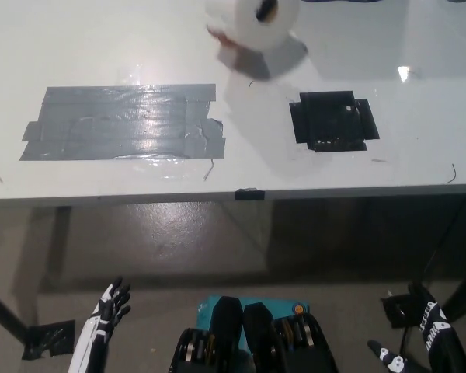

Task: A person hands over a roll of toilet paper to the robot , and the robot inserts its right thumb into the hole in the centre to grab the roll, and then places it on the balck area on the desk.

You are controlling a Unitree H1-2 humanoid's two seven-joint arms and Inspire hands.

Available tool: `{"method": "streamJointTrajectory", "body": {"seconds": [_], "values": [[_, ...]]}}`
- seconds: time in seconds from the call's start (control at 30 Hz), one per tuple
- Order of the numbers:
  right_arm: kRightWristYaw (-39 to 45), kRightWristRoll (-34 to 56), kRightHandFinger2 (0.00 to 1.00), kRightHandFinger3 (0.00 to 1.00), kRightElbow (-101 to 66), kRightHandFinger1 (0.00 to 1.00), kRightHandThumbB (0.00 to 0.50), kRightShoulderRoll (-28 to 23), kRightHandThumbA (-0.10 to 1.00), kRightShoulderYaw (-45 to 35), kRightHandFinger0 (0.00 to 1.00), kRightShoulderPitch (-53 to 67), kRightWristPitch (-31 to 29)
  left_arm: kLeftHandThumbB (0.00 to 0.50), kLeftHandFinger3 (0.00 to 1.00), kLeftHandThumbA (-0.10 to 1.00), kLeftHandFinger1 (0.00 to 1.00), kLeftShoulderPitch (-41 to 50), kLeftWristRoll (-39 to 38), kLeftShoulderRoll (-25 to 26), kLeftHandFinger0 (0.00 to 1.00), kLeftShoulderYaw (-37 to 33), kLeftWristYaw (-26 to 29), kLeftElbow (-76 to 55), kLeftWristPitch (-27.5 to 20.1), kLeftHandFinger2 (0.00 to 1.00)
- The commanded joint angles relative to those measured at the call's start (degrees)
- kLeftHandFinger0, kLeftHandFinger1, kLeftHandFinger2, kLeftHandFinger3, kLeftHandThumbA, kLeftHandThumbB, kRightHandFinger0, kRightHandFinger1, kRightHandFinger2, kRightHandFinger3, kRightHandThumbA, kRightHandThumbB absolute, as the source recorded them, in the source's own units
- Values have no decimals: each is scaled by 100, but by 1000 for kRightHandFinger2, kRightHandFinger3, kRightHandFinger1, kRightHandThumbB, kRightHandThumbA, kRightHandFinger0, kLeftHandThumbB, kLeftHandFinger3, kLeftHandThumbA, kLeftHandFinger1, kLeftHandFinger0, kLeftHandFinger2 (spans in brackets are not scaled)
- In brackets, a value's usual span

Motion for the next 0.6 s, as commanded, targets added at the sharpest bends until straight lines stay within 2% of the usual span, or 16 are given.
{"method": "streamJointTrajectory", "body": {"seconds": [0.0, 0.1, 0.17, 0.33, 0.37, 0.47, 0.5, 0.57], "values": [[76, 118, 1000, 1000, -158, 1000, 152, -68, 859, -30, 1000, -73, -270, 456, 1000, 1000, 1000, -109, -5, 94, 1000, 49, 25, -26, -285, 1000], [90, 198, 1000, 1000, -122, 1000, 146, -55, 839, -45, 1000, -91, -309, 430, 1000, 1000, 1000, -111, -11, 102, 1000, 45, 3, 5, -390, 1000], [98, 249, 1000, 1000, -147, 1000, 134, -47, 817, -54, 1000, -78, -290, 433, 1000, 1000, 1000, -113, -19, 120, 1000, 28, -34, 6, -356, 1000], [67, 273, 1000, 1000, -248, 1000, 157, -22, 809, -84, 1000, -41, -345, 438, 1000, 1000, 1000, -82, -5, 111, 1000, 34, -1, 7, -375, 1000], [50, 260, 1000, 1000, -344, 1000, 121, 5, 779, -77, 1000, -28, -377, 455, 1000, 1000, 1000, -78, -6, 126, 1000, 36, -6, 10, -363, 1000], [-109, -146, 1000, 1000, -800, 1000, 92, -15, 709, -89, 1000, -28, -404, 447, 1000, 1000, 1000, -119, 25, 133, 1000, 31, 10, 31, -353, 1000], [-147, -274, 1000, 1000, -1040, 1000, 113, -44, 694, -111, 1000, -51, -312, 447, 1000, 1000, 1000, -143, 21, 123, 1000, 30, 15, 44, -361, 1000], [-176, -486, 1000, 1000, -1357, 1000, 119, -119, 666, -149, 1000, -120, -197, 455, 1000, 1000, 1000, -182, -16, 109, 1000, 24, -6, 67, -366, 1000]]}}
